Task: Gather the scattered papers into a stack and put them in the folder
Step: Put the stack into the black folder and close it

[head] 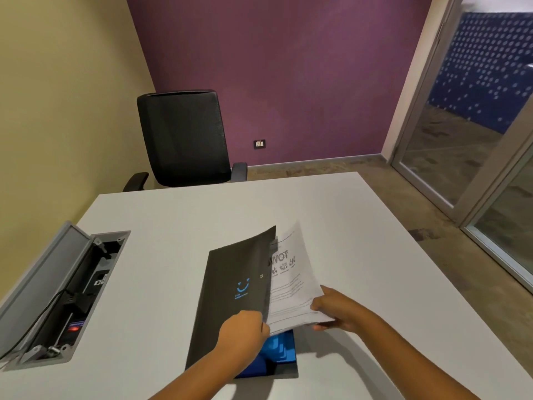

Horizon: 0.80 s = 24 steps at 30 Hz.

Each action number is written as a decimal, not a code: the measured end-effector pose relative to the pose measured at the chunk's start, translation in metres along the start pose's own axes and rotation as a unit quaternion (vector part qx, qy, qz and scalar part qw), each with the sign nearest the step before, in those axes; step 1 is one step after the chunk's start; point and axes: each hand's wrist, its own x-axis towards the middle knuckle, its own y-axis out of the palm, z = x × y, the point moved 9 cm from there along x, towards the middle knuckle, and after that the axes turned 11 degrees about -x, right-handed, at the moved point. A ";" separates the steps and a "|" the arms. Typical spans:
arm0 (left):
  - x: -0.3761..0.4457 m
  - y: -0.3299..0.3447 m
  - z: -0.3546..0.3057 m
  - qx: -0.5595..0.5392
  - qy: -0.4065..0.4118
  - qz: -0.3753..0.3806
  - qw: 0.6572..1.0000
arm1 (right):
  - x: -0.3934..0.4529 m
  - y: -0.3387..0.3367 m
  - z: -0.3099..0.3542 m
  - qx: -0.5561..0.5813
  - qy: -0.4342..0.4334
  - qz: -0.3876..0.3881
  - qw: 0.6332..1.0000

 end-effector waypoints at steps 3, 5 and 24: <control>0.002 0.002 -0.010 -0.018 0.001 -0.006 1.000 | 0.008 0.028 0.005 -0.019 -0.005 0.017 1.000; 0.003 0.006 -0.015 -0.013 -0.004 0.000 1.000 | 0.012 0.042 0.008 -0.027 -0.008 0.027 0.999; 0.004 0.051 -0.037 0.073 0.126 0.013 0.989 | 0.046 0.030 -0.053 -0.350 0.006 -0.120 0.929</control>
